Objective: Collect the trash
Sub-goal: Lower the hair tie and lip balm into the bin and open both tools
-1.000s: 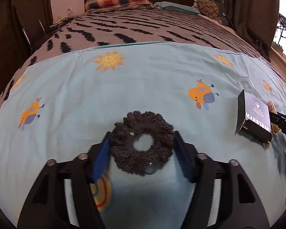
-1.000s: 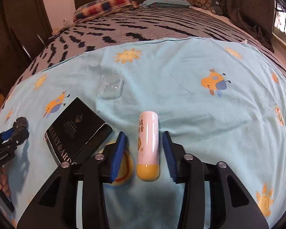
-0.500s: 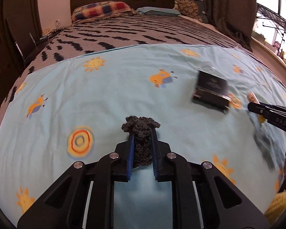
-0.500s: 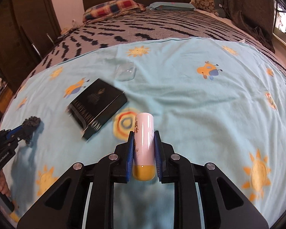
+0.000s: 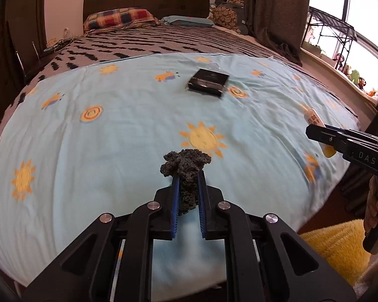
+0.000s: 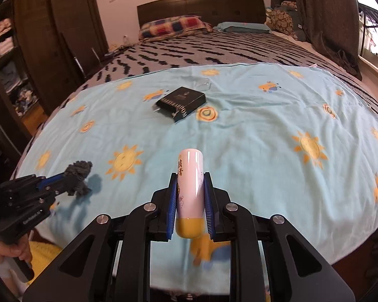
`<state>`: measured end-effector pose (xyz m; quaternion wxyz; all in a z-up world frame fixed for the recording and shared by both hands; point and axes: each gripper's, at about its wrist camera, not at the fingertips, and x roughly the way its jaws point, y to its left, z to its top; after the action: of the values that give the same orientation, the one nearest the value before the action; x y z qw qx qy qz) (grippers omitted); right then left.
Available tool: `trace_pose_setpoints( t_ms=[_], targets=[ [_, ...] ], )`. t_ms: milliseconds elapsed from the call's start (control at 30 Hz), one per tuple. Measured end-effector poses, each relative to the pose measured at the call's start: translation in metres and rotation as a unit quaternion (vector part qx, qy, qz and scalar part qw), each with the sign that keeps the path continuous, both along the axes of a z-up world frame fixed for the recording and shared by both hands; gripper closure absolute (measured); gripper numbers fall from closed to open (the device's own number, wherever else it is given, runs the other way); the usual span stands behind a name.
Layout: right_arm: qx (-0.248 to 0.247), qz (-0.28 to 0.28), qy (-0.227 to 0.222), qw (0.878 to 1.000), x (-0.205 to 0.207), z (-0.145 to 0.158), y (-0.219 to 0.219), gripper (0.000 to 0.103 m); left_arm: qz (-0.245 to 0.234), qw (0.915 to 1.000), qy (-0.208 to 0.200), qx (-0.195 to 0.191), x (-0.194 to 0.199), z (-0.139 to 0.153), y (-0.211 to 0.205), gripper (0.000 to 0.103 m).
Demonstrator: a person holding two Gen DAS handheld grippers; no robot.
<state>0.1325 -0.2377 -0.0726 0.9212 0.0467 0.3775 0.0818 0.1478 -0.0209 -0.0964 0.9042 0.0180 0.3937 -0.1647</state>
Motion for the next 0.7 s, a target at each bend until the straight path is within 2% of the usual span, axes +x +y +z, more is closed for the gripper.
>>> trace_pose_setpoints(
  t_ms=[300,467,700],
  targets=[
    [0.012,0.019,0.007,1.000,-0.073,-0.027,0.013,0.082,-0.026,0.9995,-0.004,-0.018,-0.078,-0.015,-0.011,0.091],
    [0.017,0.026,0.030,0.999,-0.098,-0.052,0.014,0.082,-0.037,0.9988,0.017,-0.028,-0.108,-0.034,-0.018,0.091],
    [0.024,0.030,0.086,0.996,-0.117,-0.099,0.019,0.082,-0.060,0.9962,0.062,-0.013,-0.135,-0.077,-0.033,0.091]
  ],
)
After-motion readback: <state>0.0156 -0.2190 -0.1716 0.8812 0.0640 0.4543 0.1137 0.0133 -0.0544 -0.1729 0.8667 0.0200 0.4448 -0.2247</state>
